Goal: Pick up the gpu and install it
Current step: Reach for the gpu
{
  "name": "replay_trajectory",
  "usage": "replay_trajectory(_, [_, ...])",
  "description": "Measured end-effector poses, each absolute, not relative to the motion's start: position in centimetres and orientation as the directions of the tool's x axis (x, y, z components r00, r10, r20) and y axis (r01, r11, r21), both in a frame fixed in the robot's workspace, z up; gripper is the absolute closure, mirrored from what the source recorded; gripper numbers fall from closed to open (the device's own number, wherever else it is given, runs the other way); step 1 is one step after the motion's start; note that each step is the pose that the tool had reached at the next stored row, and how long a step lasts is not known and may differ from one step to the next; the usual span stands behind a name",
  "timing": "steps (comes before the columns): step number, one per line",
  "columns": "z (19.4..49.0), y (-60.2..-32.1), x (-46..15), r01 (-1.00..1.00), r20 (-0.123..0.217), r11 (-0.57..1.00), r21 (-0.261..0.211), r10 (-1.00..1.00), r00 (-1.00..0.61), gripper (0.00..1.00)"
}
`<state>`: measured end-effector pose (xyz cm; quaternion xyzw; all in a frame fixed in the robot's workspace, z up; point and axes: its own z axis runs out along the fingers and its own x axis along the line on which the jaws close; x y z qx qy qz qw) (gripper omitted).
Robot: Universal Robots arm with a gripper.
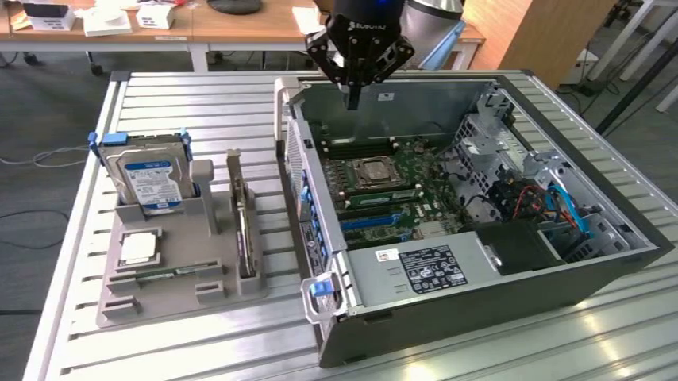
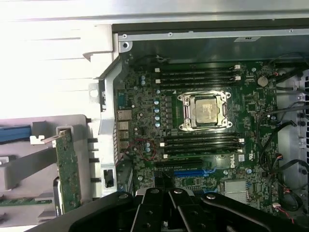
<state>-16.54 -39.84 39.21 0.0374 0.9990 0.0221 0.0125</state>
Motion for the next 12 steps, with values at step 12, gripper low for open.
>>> replay_trajectory(12, [39.2, -39.8, -18.4, 0.074, -0.023, 0.996, 0.045, 0.075, -0.997, 0.89])
